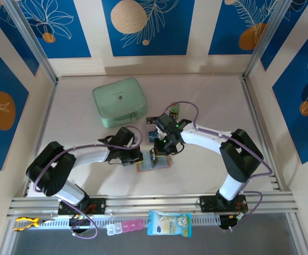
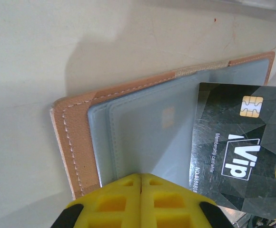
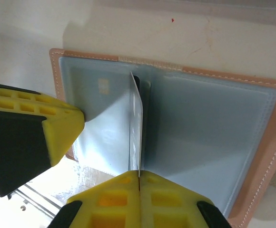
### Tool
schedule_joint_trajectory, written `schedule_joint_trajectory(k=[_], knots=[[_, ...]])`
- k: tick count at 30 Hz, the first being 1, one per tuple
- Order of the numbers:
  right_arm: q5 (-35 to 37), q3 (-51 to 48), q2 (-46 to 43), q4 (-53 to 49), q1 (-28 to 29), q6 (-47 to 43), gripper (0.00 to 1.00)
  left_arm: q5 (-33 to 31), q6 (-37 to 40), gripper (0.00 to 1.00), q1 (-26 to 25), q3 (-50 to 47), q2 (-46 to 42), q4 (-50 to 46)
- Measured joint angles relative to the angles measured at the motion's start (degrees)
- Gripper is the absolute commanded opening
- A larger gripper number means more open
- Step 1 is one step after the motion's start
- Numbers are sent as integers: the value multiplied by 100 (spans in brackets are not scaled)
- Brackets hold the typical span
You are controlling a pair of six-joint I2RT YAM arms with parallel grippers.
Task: Take the credit cards out of the card holder
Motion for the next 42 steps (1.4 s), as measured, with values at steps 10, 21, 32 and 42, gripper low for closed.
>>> schedule_joint_trajectory(k=[10, 21, 32, 42], knots=[[459, 216, 37, -433, 170, 9, 4, 0, 15, 0, 15, -20, -22, 2], [575, 243, 39, -511, 236, 50, 6, 4, 15, 0, 28, -33, -31, 7], [575, 350, 221, -492, 348, 138, 10, 4, 17, 0, 39, -33, -31, 4], [577, 350, 223, -494, 352, 199, 5, 4, 151, 0, 44, -20, -31, -22]])
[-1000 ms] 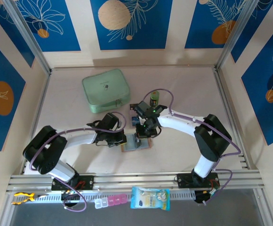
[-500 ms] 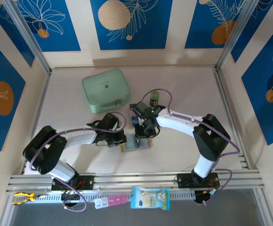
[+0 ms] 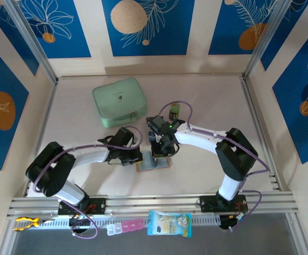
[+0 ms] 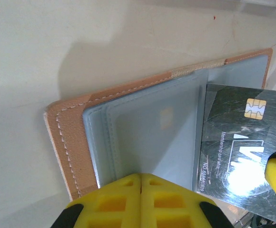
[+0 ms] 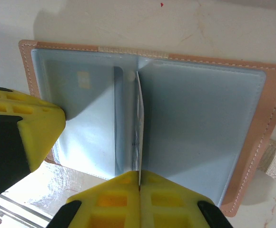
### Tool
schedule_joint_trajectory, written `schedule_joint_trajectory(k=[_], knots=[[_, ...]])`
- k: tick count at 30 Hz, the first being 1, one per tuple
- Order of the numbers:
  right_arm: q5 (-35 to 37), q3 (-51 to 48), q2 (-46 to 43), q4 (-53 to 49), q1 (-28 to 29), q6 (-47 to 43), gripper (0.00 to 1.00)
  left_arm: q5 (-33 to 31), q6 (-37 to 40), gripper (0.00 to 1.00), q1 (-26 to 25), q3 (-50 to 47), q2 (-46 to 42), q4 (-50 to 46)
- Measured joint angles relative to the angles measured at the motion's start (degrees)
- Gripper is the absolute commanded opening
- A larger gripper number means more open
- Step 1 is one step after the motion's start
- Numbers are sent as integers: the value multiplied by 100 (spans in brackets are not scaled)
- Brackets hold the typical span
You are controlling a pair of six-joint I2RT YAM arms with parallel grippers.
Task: Take the credit cards out of the card holder
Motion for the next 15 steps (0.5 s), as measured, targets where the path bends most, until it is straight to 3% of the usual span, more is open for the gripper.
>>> schedule_joint_trajectory(k=[9, 15], knots=[[151, 0, -389, -138, -50, -116, 3, -7, 61, 0, 11, 26, 0, -70], [164, 90, -817, -271, -374, -586, 2, -7, 66, 2, 11, 37, 0, -90]])
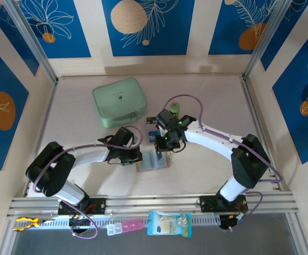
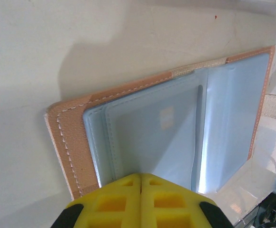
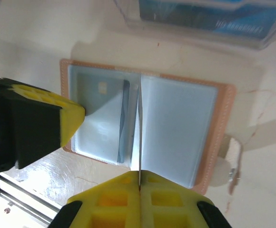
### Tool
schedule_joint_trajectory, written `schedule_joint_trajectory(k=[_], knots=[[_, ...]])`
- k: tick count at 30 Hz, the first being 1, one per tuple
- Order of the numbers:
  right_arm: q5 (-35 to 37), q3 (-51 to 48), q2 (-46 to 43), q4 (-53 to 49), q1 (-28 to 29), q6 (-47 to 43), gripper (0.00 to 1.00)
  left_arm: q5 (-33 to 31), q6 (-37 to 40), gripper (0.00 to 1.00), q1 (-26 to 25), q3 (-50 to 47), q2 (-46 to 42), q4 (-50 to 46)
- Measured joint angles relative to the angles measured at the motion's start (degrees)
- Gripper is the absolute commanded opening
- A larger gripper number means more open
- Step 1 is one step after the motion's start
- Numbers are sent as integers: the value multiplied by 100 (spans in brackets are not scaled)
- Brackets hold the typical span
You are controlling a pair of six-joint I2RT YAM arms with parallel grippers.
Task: Take the credit cards out of the card holder
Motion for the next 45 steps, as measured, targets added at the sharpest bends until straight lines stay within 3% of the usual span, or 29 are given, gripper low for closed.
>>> schedule_joint_trajectory(k=[6, 10, 17, 25, 33, 45], knots=[[-111, 144, -122, -33, -457, -1187, 1, -26, 0, 4, 4, 0, -87, -122], [-247, 247, -125, -90, -699, -2430, 0, -74, -2, 5, 11, 0, -243, -214], [-85, 542, -125, -68, -785, -4944, 0, -170, -2, 6, 11, 2, -509, -365], [173, 1423, 315, -195, -999, -6889, 0, -278, 0, 6, 57, -31, -903, -487], [-7, 2573, 1311, -662, -1300, -7890, 0, -479, -2, 9, 195, -229, -1486, -758], [-282, 3639, 2369, -1193, -1445, -8454, 0, -601, 0, 9, 376, -313, -1720, -1010]])
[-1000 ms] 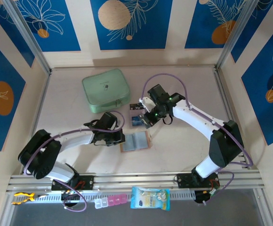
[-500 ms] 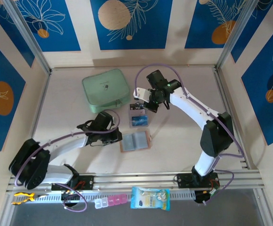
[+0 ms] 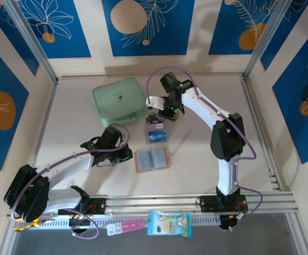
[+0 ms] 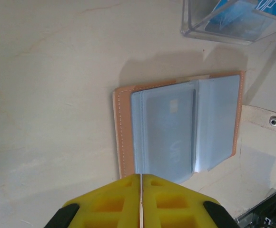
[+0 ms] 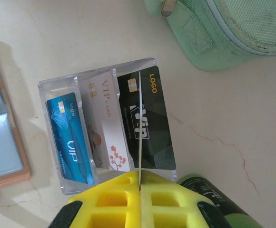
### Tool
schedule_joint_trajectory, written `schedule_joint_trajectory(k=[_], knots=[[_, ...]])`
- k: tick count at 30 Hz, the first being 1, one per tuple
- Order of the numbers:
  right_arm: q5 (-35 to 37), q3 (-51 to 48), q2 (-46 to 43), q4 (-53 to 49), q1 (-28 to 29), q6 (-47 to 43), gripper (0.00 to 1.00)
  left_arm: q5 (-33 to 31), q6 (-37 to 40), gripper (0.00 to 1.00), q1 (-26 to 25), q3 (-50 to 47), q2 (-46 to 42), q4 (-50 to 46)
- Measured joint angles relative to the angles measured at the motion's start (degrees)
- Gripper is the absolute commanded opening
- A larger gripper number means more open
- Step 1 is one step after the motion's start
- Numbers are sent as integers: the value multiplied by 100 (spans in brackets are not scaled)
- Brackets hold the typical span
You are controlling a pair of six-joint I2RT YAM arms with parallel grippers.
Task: Take the credit cards out of the card holder
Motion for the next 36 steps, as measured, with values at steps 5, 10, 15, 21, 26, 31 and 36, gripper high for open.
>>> schedule_joint_trajectory(k=[5, 10, 15, 21, 26, 31, 36], knots=[[-2, 216, 219, -72, -55, -114, 0, -20, 28, 8, 50, 0, 0, -15], [-17, 330, 413, -79, -59, -177, 2, -20, 61, 8, 98, -2, -4, -42], [-22, 350, 549, -103, -57, -236, 16, -20, 63, 8, 138, -4, -4, -42], [26, 352, 553, 13, -57, -219, 21, 4, 85, 8, 186, -7, 24, -17], [114, 350, 551, 184, -57, -184, 21, 96, 83, 8, 212, -7, 160, 98], [105, 127, 426, 452, -57, 83, 20, 190, 83, 8, 216, -7, 269, 232], [-48, -332, 9, 782, -50, 675, 17, 374, 81, 8, 219, -7, 498, 455]])
